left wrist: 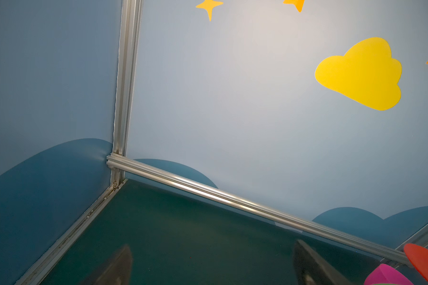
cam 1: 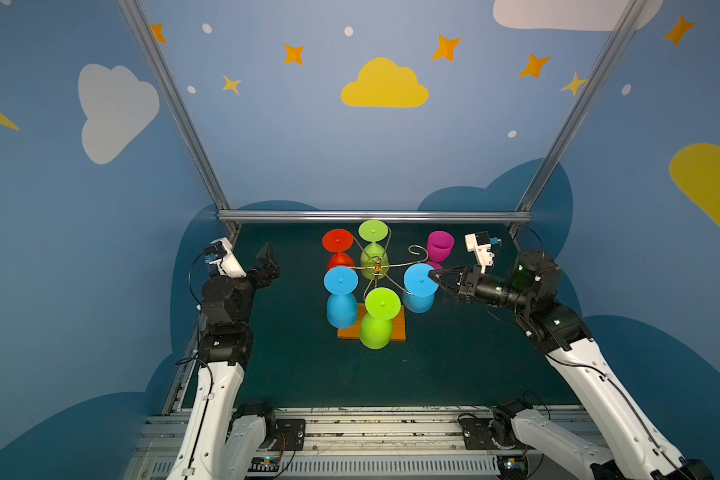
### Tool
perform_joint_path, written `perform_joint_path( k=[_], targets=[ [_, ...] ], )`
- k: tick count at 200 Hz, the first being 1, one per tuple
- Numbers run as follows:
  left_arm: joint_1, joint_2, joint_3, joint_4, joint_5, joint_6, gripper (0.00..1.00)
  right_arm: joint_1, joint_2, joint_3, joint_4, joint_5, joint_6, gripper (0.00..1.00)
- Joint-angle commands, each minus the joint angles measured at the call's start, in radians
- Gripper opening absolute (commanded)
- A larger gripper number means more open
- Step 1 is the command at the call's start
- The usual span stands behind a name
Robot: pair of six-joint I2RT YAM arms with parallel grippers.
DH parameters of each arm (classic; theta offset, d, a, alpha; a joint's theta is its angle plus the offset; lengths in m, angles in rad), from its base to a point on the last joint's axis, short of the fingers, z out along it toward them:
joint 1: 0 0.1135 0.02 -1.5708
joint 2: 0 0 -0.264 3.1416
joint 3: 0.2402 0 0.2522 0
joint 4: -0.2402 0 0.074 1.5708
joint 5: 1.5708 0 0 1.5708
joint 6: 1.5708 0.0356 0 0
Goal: Take the wine glass off the wine glass rack
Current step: 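Grip the cyan glass base with the right gripper and pull it off the rack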
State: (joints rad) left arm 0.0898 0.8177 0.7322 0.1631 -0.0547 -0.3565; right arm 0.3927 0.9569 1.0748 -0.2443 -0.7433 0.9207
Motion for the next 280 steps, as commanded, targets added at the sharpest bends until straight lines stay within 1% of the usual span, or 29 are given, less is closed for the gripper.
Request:
perform_joint_path(
  k=[1,56,104,166,199,222,280],
  targets=[
    [0.004,-0.009,-0.005,0.001,0.003,-0.002,0.99,0.008,-0.002,0.039,0.0,-0.029,-0.006,0.0],
    [0.005,-0.005,-0.004,0.003,0.006,-0.005,0.99,0.022,-0.011,0.047,-0.046,-0.043,-0.022,0.0],
    [0.005,-0.006,-0.004,0.002,0.008,-0.006,0.99,0.042,0.006,0.062,-0.02,-0.038,-0.022,0.0],
    [0.007,-0.011,-0.004,0.001,0.002,-0.001,0.99,0.056,0.063,0.098,0.044,-0.044,-0.014,0.0],
    [0.007,-0.012,-0.004,0.0,0.001,0.001,0.99,0.064,0.085,0.117,0.038,-0.051,-0.023,0.0],
    [0.009,-0.012,-0.004,0.0,0.001,0.0,0.99,0.067,0.077,0.113,0.02,-0.042,-0.033,0.0],
    [0.008,-0.011,-0.004,0.001,0.003,-0.003,0.99,0.067,0.09,0.101,0.055,-0.006,-0.039,0.0]
  ],
)
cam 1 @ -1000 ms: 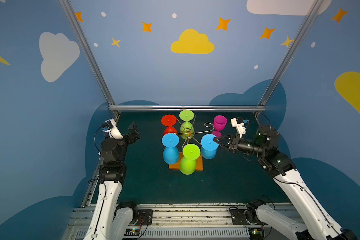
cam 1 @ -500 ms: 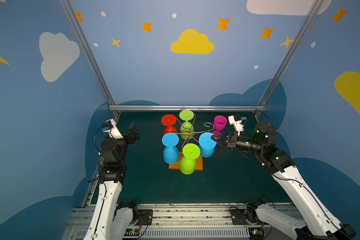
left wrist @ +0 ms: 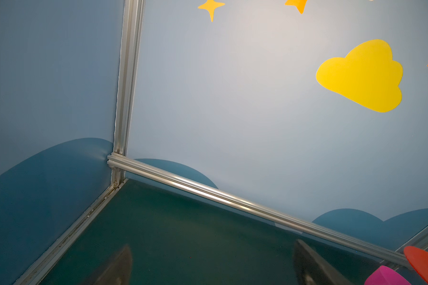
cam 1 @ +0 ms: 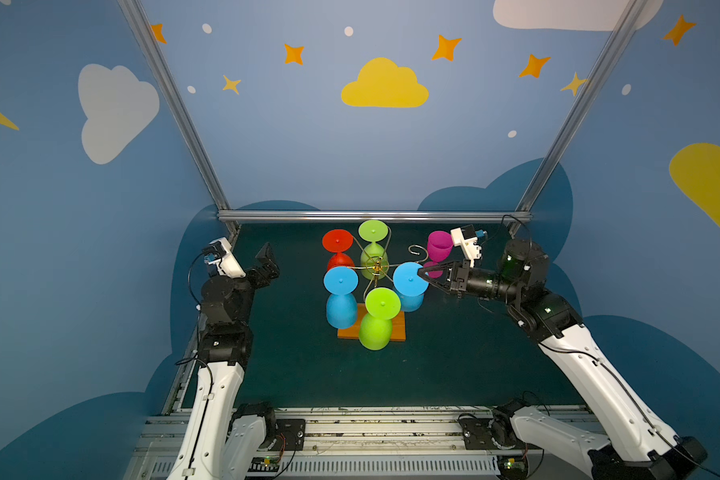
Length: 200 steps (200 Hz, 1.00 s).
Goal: Take the wine glass off the wine glass rack
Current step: 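Grip the cyan glass base with the right gripper and pull it off the rack, then raise the cyan glass toward the left gripper while the left arm reaches over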
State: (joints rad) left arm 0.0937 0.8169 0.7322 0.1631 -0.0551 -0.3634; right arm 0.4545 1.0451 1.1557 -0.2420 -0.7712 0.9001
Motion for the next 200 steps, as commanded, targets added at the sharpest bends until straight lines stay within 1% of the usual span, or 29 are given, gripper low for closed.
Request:
perform_joint_path(
  k=[1,52,97,157,200],
  targets=[
    [0.005,-0.01,-0.004,0.001,0.003,0.004,0.99,0.005,0.003,0.02,0.054,0.022,-0.018,0.0],
    [0.005,-0.015,-0.004,0.0,0.001,0.005,0.99,0.004,0.05,0.021,0.108,0.05,-0.009,0.0],
    [0.005,-0.018,-0.004,0.0,0.002,0.006,0.99,-0.024,0.04,-0.002,0.112,0.089,-0.004,0.0],
    [0.006,-0.019,-0.004,-0.001,-0.001,0.006,0.99,-0.1,-0.019,-0.06,0.103,0.085,0.017,0.0],
    [0.006,-0.021,0.001,0.004,0.012,-0.002,0.99,-0.168,-0.114,-0.087,0.004,0.086,-0.02,0.0]
  ],
)
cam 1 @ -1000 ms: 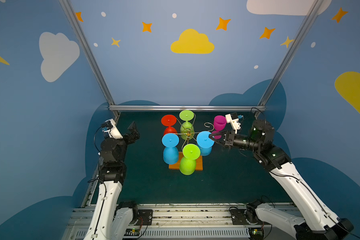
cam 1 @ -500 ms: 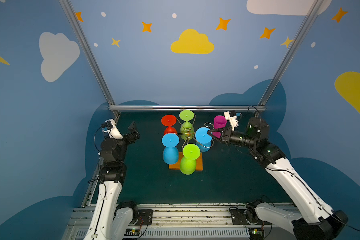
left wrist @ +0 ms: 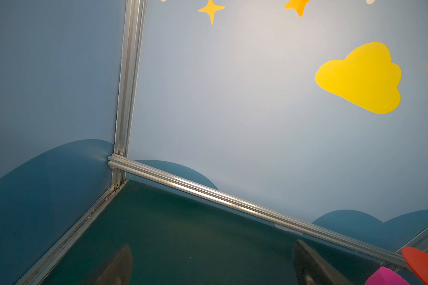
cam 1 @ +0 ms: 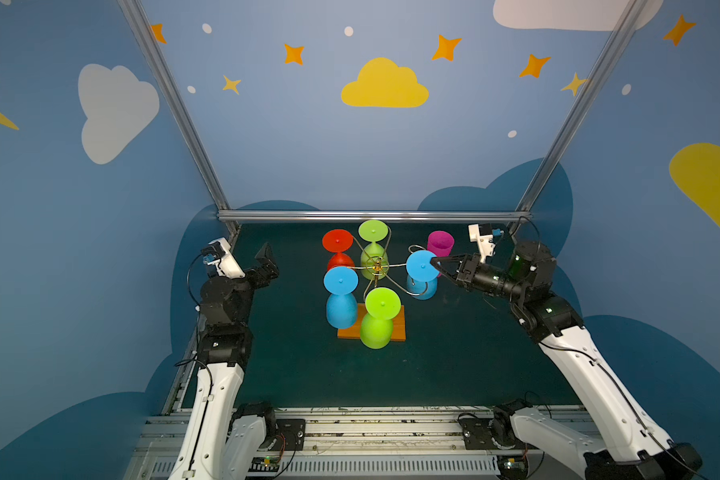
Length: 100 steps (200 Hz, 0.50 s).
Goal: Take the wine glass off the wine glass rack
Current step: 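Raise the cyan glass toward the left gripper while the left arm reaches over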
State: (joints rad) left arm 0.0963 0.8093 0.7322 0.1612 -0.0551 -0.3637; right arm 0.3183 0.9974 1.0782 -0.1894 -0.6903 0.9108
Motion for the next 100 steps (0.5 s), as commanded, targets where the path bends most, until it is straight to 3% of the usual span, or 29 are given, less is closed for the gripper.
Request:
perform_joint_path(
  k=[1,42,100],
  targets=[
    [0.003,-0.013,0.002,0.006,0.013,-0.002,0.99,-0.032,-0.07,-0.011,-0.053,0.007,-0.032,0.0],
    [0.006,0.017,0.102,-0.027,0.162,-0.067,0.97,-0.111,-0.141,0.027,-0.186,0.031,-0.127,0.0],
    [-0.02,0.179,0.404,-0.044,0.723,-0.282,0.77,-0.136,-0.116,0.24,-0.242,0.122,-0.308,0.0]
  ],
)
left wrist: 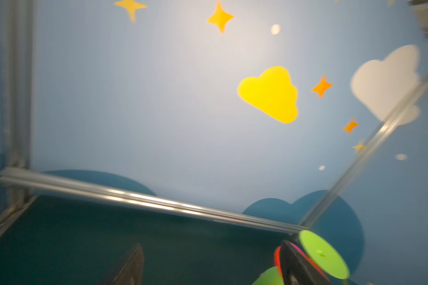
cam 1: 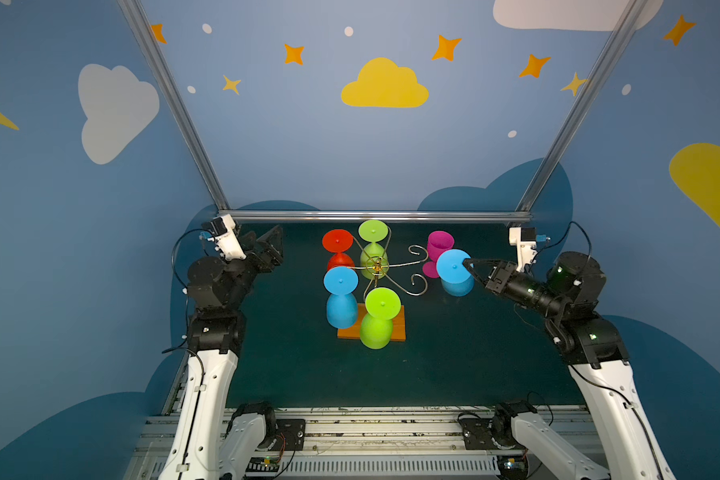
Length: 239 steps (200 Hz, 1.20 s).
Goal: Take the wine glass off the wine glass rack
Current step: 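Raise the cyan glass toward the left gripper while the left arm reaches over, then close the left gripper on the cyan glass base beside the right gripper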
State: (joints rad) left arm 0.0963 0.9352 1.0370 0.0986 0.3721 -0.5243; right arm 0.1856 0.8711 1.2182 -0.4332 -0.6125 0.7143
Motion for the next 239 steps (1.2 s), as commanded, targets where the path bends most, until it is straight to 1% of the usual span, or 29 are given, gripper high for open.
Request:
perform_joint_path(
  k=[1,13,28,44,59,83,117,158,201,219,239],
  targets=[
    [-0.022,0.056,0.103,0.021,0.304,-0.126,0.76,-0.003,0.011,0.104,0.003,0.046,-0.115,0.0],
    [-0.052,0.099,0.164,0.033,0.382,-0.158,0.73,-0.003,0.028,0.142,0.018,0.051,-0.147,0.0],
    [-0.111,0.154,0.245,0.014,0.451,-0.151,0.69,-0.002,0.058,0.198,0.029,0.028,-0.195,0.0],
    [-0.193,0.21,0.312,-0.01,0.467,-0.117,0.66,0.0,0.109,0.283,0.008,-0.015,-0.244,0.0],
    [-0.263,0.266,0.367,-0.011,0.481,-0.103,0.64,0.003,0.146,0.336,0.026,-0.047,-0.254,0.0],
    [-0.358,0.35,0.434,0.048,0.507,-0.125,0.61,0.015,0.191,0.393,0.067,-0.098,-0.251,0.0],
    [-0.472,0.457,0.545,0.086,0.541,-0.139,0.6,0.054,0.244,0.448,0.1,-0.127,-0.26,0.0],
    [-0.563,0.552,0.628,0.124,0.539,-0.157,0.61,0.12,0.294,0.472,0.117,-0.121,-0.277,0.0],
    [-0.626,0.632,0.703,0.153,0.589,-0.193,0.6,0.172,0.336,0.49,0.127,-0.12,-0.285,0.0],
    [-0.644,0.648,0.727,0.135,0.611,-0.187,0.59,0.181,0.348,0.494,0.131,-0.121,-0.283,0.0],
    [-0.66,0.662,0.746,0.099,0.629,-0.169,0.55,0.189,0.356,0.495,0.138,-0.121,-0.284,0.0]
  ],
)
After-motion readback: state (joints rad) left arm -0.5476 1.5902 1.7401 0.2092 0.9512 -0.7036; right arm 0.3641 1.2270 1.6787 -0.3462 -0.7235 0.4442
